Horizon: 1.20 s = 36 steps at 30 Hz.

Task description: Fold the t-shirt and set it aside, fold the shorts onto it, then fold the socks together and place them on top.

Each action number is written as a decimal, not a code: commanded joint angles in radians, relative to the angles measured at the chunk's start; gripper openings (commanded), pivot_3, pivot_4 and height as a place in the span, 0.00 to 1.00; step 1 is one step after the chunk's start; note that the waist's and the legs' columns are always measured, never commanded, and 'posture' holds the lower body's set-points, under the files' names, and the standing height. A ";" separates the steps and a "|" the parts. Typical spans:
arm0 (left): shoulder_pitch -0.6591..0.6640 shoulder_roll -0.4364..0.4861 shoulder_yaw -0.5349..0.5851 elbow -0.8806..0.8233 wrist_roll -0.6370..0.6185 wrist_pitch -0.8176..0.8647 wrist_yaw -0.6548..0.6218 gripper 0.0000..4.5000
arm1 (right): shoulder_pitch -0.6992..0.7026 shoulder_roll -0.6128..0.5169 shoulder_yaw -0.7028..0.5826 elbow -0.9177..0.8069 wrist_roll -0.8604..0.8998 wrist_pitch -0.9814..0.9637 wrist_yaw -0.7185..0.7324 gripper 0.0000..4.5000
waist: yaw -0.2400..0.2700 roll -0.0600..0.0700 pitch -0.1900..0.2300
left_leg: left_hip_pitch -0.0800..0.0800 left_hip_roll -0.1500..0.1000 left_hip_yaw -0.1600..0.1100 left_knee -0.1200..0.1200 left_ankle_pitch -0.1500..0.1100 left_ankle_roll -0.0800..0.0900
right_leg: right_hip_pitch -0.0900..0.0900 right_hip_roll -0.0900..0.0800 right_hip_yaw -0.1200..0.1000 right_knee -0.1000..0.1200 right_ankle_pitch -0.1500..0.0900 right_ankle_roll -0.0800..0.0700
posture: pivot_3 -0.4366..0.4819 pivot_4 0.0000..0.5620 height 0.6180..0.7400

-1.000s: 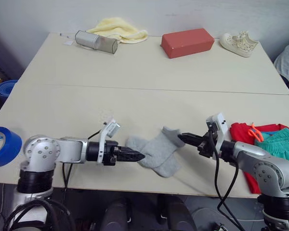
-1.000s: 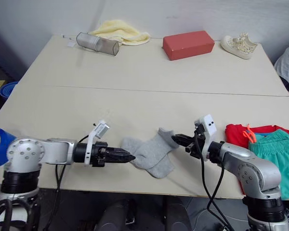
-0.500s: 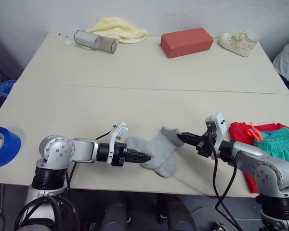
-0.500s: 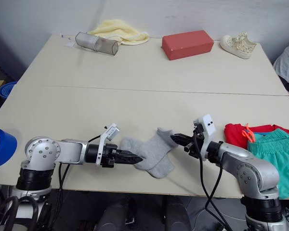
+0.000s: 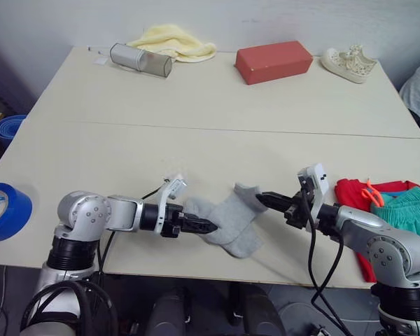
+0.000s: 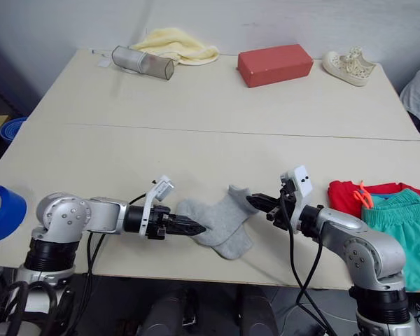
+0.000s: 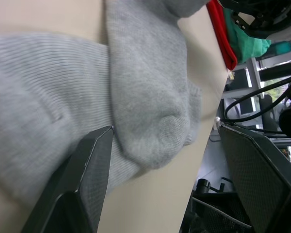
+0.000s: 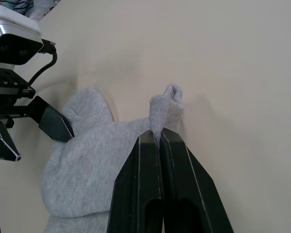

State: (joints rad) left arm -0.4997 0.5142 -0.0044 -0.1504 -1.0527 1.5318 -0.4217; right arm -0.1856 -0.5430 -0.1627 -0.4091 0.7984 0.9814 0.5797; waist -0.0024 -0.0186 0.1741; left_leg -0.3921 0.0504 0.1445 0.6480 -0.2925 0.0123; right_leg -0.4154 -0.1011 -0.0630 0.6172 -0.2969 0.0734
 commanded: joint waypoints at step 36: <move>-0.091 0.369 -0.184 0.085 0.241 -0.374 -0.755 0.01 | 0.282 -0.059 -0.232 -0.326 0.435 -0.019 -0.108 0.00 | 0.000 0.003 0.002 | -0.002 0.000 0.000 -0.001 -0.005 0.001 | -0.002 0.000 0.000 -0.002 -0.001 -0.002 | 0.48 0.27 1.00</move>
State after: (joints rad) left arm -0.5643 0.8782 -0.1689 -0.0947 -0.8312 1.1698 -1.1192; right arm 0.0762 -0.5904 -0.3672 -0.6744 1.1780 0.9783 0.4970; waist -0.0024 -0.0153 0.1762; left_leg -0.3937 0.0506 0.1445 0.6467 -0.2976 0.0135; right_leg -0.4169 -0.1018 -0.0629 0.6154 -0.2980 0.0713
